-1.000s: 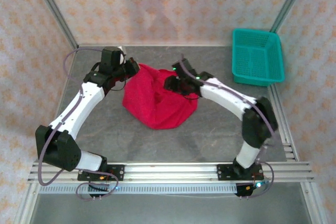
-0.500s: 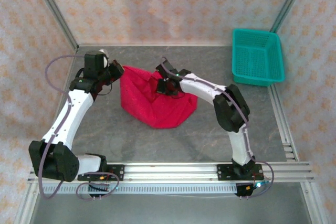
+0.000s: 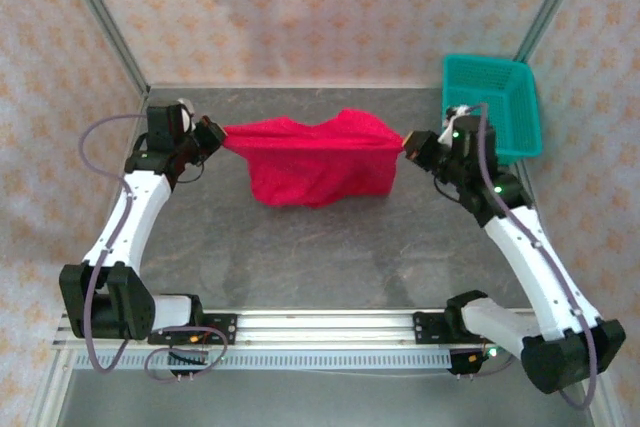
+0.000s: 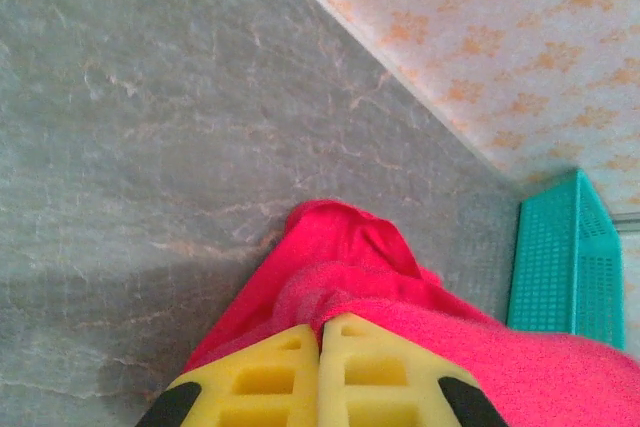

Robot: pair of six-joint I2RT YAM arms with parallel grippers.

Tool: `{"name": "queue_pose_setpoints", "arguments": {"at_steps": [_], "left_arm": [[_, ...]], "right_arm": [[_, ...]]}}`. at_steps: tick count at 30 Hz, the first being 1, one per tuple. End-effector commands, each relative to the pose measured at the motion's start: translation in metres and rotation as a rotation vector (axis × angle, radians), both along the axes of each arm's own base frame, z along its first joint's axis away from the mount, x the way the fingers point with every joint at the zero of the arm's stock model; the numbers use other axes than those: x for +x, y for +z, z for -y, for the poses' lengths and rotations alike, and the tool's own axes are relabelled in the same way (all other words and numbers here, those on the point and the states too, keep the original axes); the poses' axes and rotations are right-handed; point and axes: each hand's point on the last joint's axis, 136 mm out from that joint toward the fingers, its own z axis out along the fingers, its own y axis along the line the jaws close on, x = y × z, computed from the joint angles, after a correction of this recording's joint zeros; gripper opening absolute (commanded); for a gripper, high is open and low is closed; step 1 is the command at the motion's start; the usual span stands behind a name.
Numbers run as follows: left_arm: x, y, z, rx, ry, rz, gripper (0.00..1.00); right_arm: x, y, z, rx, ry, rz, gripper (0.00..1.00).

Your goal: Fold the inside-out t-shirt

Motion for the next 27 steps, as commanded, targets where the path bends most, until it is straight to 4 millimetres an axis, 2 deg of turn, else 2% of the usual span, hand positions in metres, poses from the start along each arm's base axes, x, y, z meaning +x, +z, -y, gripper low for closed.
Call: {"name": "queue_pose_setpoints", "arguments": {"at_steps": [1, 4, 5, 6, 8, 10, 13, 15, 18, 19, 23, 27], "left_arm": [[0.008, -0.01, 0.02, -0.003, -0.008, 0.01, 0.0], [0.007, -0.019, 0.068, 0.033, -0.113, 0.007, 0.0], [0.006, -0.025, 0.079, 0.048, -0.141, -0.003, 0.0], [0.006, -0.03, 0.086, 0.058, -0.153, -0.019, 0.0], [0.006, -0.039, 0.092, 0.061, -0.164, -0.041, 0.0], [0.004, -0.041, 0.091, 0.071, -0.161, -0.045, 0.0], [-0.003, -0.034, 0.081, 0.142, -0.155, -0.054, 0.0], [-0.011, -0.027, 0.068, 0.21, -0.134, -0.07, 0.19], [-0.031, -0.022, 0.044, 0.312, -0.079, -0.104, 0.58], [-0.039, -0.023, 0.037, 0.336, -0.067, -0.121, 0.64], [-0.069, -0.04, 0.012, 0.334, -0.019, -0.192, 0.68], [-0.094, -0.061, -0.006, 0.241, 0.038, -0.231, 0.62]], "right_arm": [[0.002, -0.097, -0.015, 0.041, 0.032, -0.232, 0.0], [-0.003, -0.146, -0.008, -0.034, 0.006, -0.366, 0.15], [-0.006, -0.155, 0.001, -0.08, -0.027, -0.4, 0.2], [-0.009, -0.159, 0.013, -0.138, -0.073, -0.427, 0.3], [-0.009, -0.149, 0.023, -0.203, -0.104, -0.407, 0.39], [-0.004, -0.122, 0.015, -0.222, -0.089, -0.325, 0.48], [0.004, -0.092, -0.012, -0.249, -0.016, -0.23, 0.6], [0.011, -0.087, -0.036, -0.259, 0.053, -0.208, 0.64], [0.017, -0.099, -0.073, -0.293, 0.15, -0.247, 0.65], [0.019, -0.101, -0.086, -0.299, 0.178, -0.248, 0.65], [0.02, -0.114, -0.147, -0.326, 0.301, -0.251, 0.65], [0.028, -0.137, -0.183, -0.391, 0.37, -0.279, 0.65]]}}
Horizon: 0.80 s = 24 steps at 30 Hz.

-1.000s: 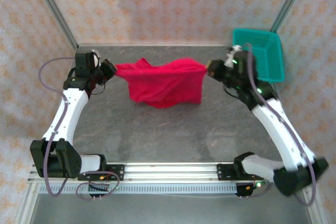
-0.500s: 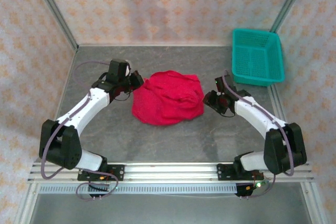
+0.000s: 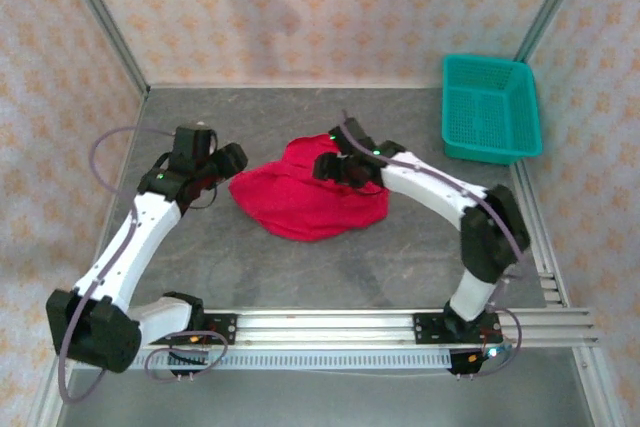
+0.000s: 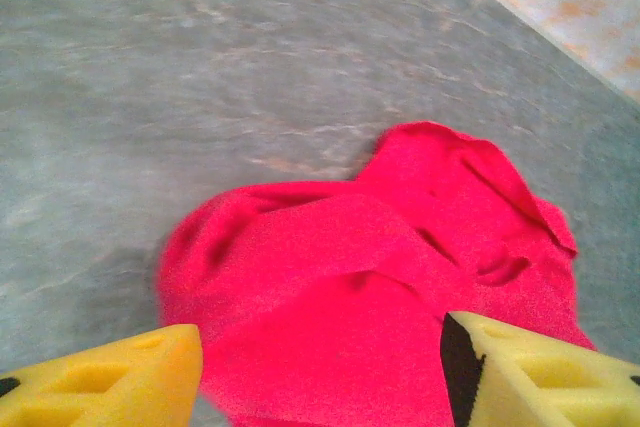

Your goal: Fold the inside-out t-shirt

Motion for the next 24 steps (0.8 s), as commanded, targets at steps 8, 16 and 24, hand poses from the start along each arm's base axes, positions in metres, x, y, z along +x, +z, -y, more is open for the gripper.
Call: {"name": "queue_pose_setpoints", "arguments": {"at_steps": [8, 16, 24], "left_arm": [[-0.055, -0.061, -0.01, -0.104, 0.03, -0.163, 0.58], [-0.051, -0.06, -0.011, -0.103, 0.027, -0.159, 0.56], [-0.022, -0.057, 0.01, -0.202, -0.013, -0.126, 0.51]], "right_arm": [[0.019, -0.058, -0.055, -0.148, 0.107, -0.081, 0.57], [0.039, 0.08, -0.033, -0.082, 0.053, 0.115, 0.0], [0.033, 0.198, 0.105, -0.041, -0.21, 0.278, 0.0]]}}
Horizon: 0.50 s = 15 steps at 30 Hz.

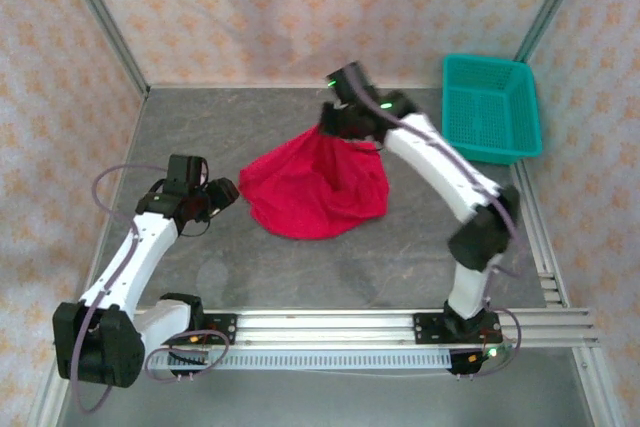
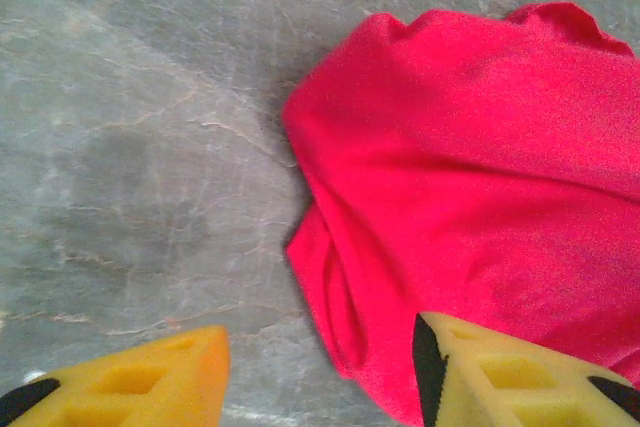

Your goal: Fold the inside-out t-shirt

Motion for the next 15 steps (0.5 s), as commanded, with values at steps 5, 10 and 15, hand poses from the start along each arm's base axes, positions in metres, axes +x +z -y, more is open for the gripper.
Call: {"name": "queue_pose_setpoints", "arguments": {"at_steps": [5, 10, 15], "left_arm": [[0.029, 0.006, 0.04, -0.06, -0.076, 0.063, 0.53], [0.038, -0.02, 0.06, -0.05, -0.12, 0.017, 0.54], [0.056, -0.042, 0.085, -0.084, -0.156, 0.0, 0.56]], "right_arm": [[-0.013, 0.009, 0.142, 0.012, -0.313, 0.029, 0.0], [-0.015, -0.009, 0.166, 0.021, -0.365, 0.003, 0.0], [-0.013, -0.013, 0.16, 0.037, -0.339, -0.012, 0.0]]}}
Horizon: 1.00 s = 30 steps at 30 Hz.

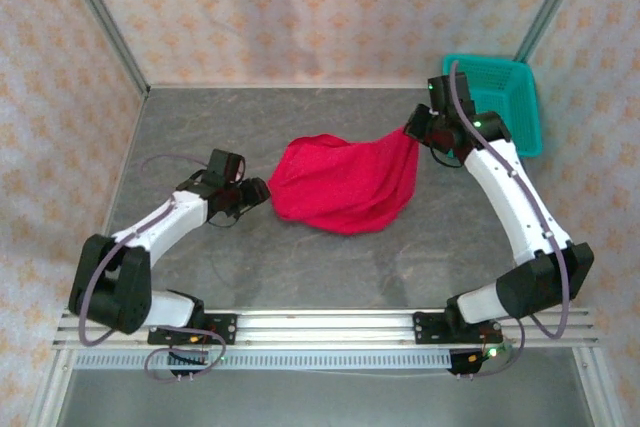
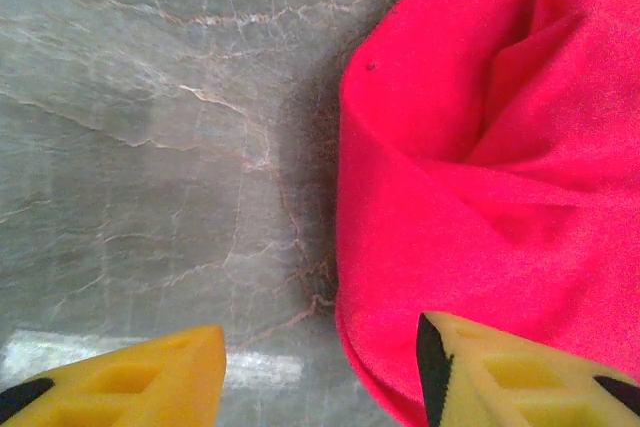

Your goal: Fold the inside-out t-shirt

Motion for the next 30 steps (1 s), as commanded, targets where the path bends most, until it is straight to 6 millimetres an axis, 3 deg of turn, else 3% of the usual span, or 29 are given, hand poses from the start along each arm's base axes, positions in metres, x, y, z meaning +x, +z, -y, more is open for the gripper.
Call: {"name": "queue_pose_setpoints", "arguments": {"at_steps": [1, 8, 9, 11, 12, 13, 14, 16, 17, 19, 22, 25, 28, 30], "left_arm": [[0.028, 0.007, 0.022, -0.06, -0.011, 0.07, 0.57], [0.059, -0.02, 0.042, -0.09, 0.009, 0.078, 0.58], [0.064, -0.026, 0.045, -0.094, 0.009, 0.074, 0.48], [0.071, -0.032, 0.05, -0.106, -0.005, 0.065, 0.11], [0.073, -0.028, 0.048, -0.09, -0.015, 0.055, 0.0], [0.076, -0.017, 0.043, -0.058, -0.023, 0.055, 0.0], [0.078, -0.001, 0.035, -0.028, -0.027, 0.067, 0.0], [0.079, 0.055, 0.004, 0.1, -0.006, 0.121, 0.0], [0.079, 0.087, -0.015, 0.163, 0.017, 0.159, 0.0], [0.071, 0.172, -0.056, 0.276, 0.095, 0.279, 0.0], [0.04, 0.296, -0.105, 0.348, 0.225, 0.514, 0.0], [-0.005, 0.397, -0.129, 0.396, 0.318, 0.747, 0.0], [-0.035, 0.451, -0.125, 0.361, 0.308, 0.894, 0.0], [-0.043, 0.464, -0.119, 0.331, 0.278, 0.941, 0.0]], "right_arm": [[0.002, 0.017, -0.006, 0.039, 0.018, 0.052, 0.0], [0.001, 0.015, -0.006, 0.033, 0.034, 0.049, 0.0], [0.001, 0.015, -0.007, 0.032, 0.036, 0.051, 0.0], [0.002, 0.02, -0.006, 0.031, 0.041, 0.065, 0.0], [0.001, 0.027, -0.006, 0.03, 0.049, 0.086, 0.0], [0.001, 0.037, -0.005, 0.027, 0.058, 0.115, 0.0], [-0.001, 0.048, -0.003, 0.018, 0.059, 0.145, 0.0], [-0.006, 0.073, 0.01, -0.017, 0.039, 0.204, 0.0], [-0.009, 0.085, 0.015, -0.029, 0.034, 0.231, 0.0], [-0.019, 0.111, 0.029, -0.034, 0.011, 0.29, 0.0], [-0.036, 0.138, 0.042, -0.021, -0.019, 0.36, 0.0], [-0.05, 0.151, 0.043, 0.005, -0.019, 0.397, 0.0], [-0.07, 0.165, 0.036, 0.082, 0.01, 0.442, 0.0], [-0.078, 0.171, 0.031, 0.129, 0.032, 0.458, 0.0]]}}
